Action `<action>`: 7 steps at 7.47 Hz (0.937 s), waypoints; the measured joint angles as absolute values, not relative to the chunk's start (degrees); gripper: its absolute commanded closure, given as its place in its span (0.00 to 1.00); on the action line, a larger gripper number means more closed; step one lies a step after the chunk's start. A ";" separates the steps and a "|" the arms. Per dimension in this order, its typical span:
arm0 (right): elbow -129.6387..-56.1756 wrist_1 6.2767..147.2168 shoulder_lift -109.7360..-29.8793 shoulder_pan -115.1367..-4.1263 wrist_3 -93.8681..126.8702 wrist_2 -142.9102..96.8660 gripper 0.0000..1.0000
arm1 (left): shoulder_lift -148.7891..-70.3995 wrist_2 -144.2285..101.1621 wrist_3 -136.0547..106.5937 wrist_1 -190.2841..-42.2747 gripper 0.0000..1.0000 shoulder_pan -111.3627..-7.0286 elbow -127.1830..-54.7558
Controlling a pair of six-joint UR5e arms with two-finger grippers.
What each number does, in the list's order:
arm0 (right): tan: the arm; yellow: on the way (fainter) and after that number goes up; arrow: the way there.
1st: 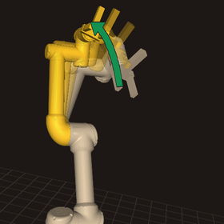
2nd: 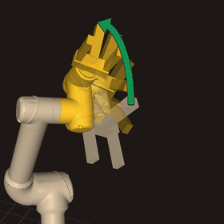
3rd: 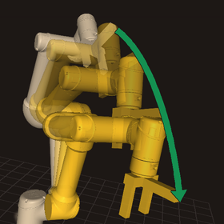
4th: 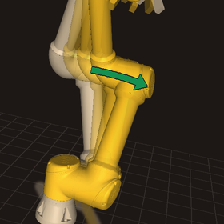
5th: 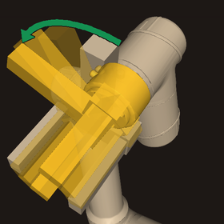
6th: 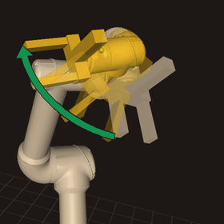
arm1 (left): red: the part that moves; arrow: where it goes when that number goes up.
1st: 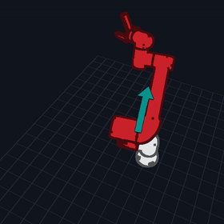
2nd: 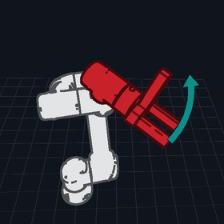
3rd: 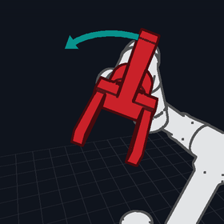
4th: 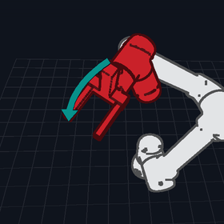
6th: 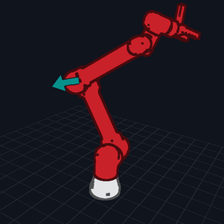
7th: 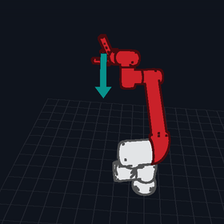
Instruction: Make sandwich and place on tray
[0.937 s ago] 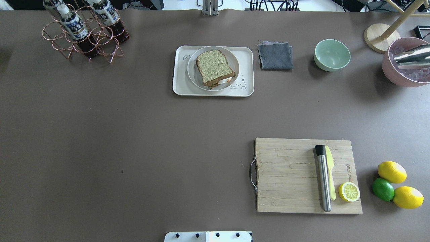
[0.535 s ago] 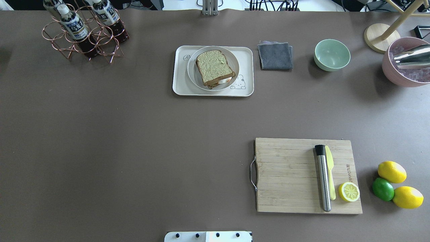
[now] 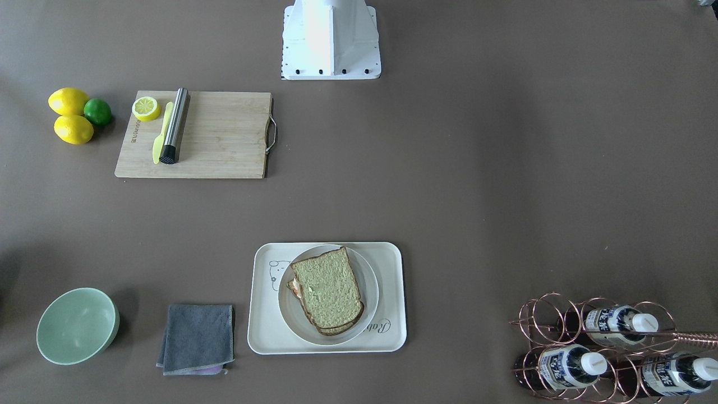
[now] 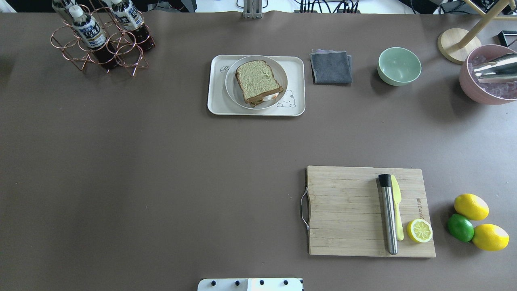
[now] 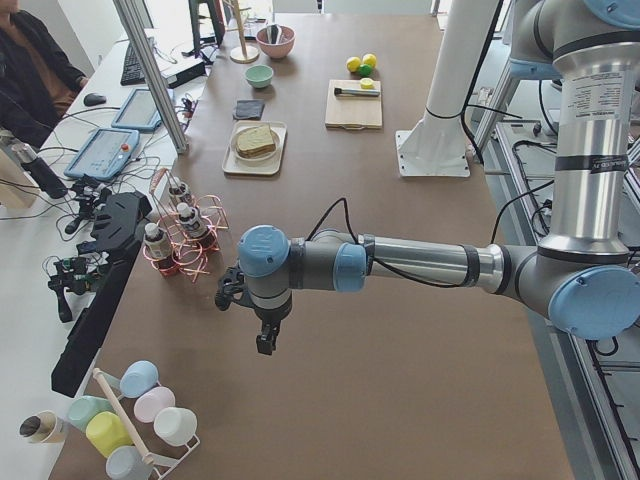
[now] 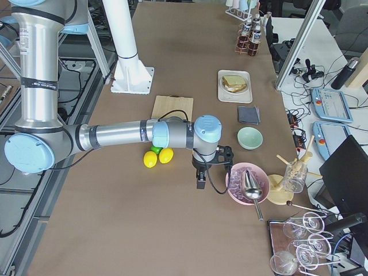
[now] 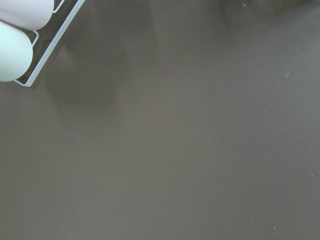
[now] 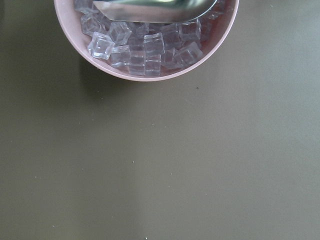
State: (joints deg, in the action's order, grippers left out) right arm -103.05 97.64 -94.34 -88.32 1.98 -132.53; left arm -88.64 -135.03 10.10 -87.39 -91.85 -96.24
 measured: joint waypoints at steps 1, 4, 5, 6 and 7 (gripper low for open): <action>-104.63 102.76 -93.46 -89.54 0.62 -131.70 0.00 | -88.05 -135.09 10.15 -87.50 0.02 -92.01 -96.33; -106.49 106.87 -94.32 -90.43 -0.51 -130.59 0.00 | -87.35 -135.55 10.12 -87.47 0.02 -92.18 -96.67; -106.34 106.90 -94.54 -90.48 -0.52 -130.92 0.00 | -87.30 -135.59 10.11 -87.45 0.02 -92.23 -96.89; -106.24 106.89 -94.71 -90.48 -0.53 -131.10 0.00 | -87.28 -135.61 10.11 -87.41 0.02 -92.26 -97.62; -106.22 106.84 -94.92 -90.49 -0.53 -131.18 0.00 | -87.23 -135.58 10.10 -87.37 0.02 -92.28 -98.26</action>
State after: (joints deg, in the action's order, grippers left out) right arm -106.22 106.84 -94.92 -90.49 -0.53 -131.18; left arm -87.23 -135.58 10.10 -87.37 -92.28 -98.26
